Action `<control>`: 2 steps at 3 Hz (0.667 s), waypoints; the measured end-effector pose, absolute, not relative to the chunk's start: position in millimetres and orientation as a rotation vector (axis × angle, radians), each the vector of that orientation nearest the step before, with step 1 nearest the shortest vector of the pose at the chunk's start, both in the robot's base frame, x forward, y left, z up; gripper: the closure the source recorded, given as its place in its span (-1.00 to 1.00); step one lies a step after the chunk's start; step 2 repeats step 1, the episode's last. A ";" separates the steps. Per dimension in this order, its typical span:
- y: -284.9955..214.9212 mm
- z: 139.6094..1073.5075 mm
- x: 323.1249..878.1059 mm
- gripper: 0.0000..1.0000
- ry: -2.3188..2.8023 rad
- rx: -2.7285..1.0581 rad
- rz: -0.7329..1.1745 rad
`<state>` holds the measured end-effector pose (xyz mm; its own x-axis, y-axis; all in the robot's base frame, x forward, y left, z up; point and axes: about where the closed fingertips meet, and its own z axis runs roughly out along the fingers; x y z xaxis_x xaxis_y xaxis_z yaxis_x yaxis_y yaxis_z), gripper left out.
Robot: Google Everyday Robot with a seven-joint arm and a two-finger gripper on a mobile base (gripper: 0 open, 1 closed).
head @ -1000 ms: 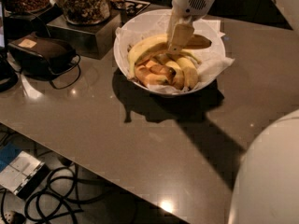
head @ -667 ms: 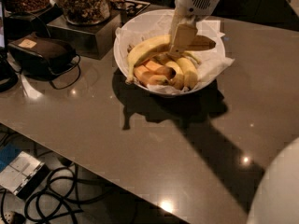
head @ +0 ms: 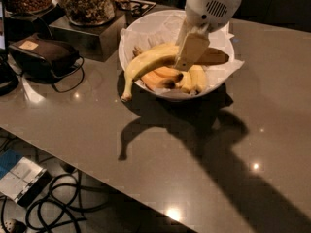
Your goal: Pick banana from white bowl
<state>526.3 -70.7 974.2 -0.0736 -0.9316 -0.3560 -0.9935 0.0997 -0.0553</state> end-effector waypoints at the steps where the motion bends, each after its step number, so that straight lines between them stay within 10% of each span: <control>1: -68.3 974.5 529.9 1.00 2.072 -1.894 0.284; 2: -68.3 974.5 529.9 1.00 2.072 -1.894 0.284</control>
Offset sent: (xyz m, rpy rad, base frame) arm 0.0000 0.0000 0.0000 0.0000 0.0000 0.0000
